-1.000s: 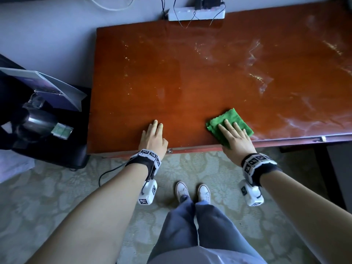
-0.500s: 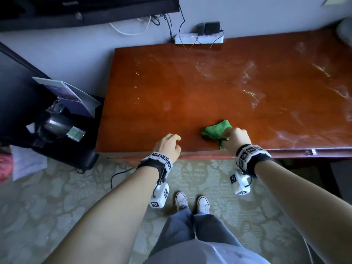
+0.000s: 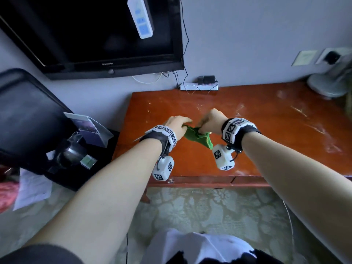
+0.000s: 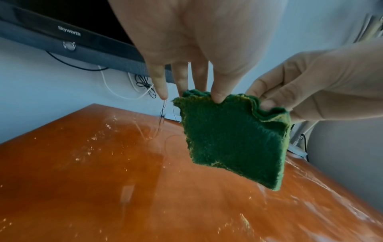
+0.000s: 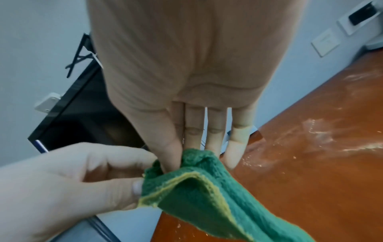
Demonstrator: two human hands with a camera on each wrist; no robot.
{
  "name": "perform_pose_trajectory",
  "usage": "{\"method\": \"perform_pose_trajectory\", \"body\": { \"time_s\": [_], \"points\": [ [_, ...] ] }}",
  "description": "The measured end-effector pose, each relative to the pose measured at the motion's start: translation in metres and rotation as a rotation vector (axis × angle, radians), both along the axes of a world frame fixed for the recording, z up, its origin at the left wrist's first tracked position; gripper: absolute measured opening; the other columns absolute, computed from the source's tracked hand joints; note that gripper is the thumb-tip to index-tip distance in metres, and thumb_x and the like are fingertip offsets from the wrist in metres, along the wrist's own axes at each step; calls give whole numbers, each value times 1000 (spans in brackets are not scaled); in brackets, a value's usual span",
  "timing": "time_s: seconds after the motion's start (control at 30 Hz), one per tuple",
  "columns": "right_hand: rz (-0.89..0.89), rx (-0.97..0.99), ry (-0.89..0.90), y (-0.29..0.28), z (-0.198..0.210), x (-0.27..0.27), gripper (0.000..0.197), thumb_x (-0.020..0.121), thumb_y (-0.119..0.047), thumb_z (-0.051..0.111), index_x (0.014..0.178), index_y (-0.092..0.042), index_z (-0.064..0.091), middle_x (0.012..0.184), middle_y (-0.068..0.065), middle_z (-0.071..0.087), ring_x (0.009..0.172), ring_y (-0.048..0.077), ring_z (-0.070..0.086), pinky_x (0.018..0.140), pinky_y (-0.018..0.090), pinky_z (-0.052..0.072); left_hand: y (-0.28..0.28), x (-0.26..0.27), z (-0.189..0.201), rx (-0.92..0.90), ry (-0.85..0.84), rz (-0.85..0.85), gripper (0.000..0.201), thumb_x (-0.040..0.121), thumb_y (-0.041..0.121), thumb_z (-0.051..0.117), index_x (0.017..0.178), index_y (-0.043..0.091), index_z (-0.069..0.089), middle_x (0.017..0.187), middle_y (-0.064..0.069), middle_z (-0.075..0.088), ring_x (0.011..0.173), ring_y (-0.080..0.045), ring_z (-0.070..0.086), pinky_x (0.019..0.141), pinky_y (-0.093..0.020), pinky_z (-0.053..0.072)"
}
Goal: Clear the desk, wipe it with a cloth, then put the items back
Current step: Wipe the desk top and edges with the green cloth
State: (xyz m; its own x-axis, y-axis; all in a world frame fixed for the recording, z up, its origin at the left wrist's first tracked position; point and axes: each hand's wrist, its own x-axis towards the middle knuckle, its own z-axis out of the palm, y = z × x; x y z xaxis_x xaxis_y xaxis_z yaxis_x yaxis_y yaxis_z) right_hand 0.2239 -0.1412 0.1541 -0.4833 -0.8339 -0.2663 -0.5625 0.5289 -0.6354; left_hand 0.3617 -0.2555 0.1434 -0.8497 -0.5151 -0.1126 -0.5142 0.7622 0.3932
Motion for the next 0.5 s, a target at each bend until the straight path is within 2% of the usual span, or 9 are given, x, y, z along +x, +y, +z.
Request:
{"method": "perform_pose_trajectory", "body": {
  "time_s": [0.13, 0.23, 0.33, 0.4, 0.5],
  "points": [
    [4, -30, 17, -19, 22, 8, 18, 74, -8, 79, 76, -26, 76, 82, -1, 73, 83, 19, 67, 76, 29, 55, -26, 8, 21, -29, -18, 12, 30, 97, 17, 57, 122, 27, 70, 122, -1, 70, 111, -26, 63, 90, -26, 49],
    [-25, -52, 6, -31, 31, 10, 19, 76, -6, 77, 79, -24, 79, 81, 1, 74, 82, 19, 69, 81, 32, 58, -43, 19, 29, 4, 55, 56, 23, 95, 20, 63, 114, 27, 74, 111, 0, 73, 104, -21, 66, 84, -22, 47],
    [-33, -95, -24, -41, 38, 14, 27, 79, -2, 75, 71, -27, 76, 76, 1, 72, 73, 18, 68, 80, 35, 59, -55, 25, 35, 24, 87, 81, 22, 94, 20, 64, 112, 27, 75, 108, 0, 73, 100, -19, 66, 85, -23, 49],
    [-45, -119, -36, -47, 42, 18, 27, 81, 0, 73, 73, -26, 77, 79, 1, 73, 73, 17, 68, 78, 34, 60, -61, 28, 38, 60, 85, 85, 22, 92, 22, 65, 112, 26, 75, 109, 1, 73, 101, -18, 66, 86, -24, 49],
    [-68, -121, -34, -56, 45, 25, 24, 82, 0, 72, 79, -23, 79, 80, 2, 74, 74, 17, 70, 75, 29, 59, -68, 29, 37, 158, 83, 107, 23, 91, 34, 66, 110, 25, 75, 108, 2, 73, 100, -19, 65, 83, -24, 47]
  ]
}}
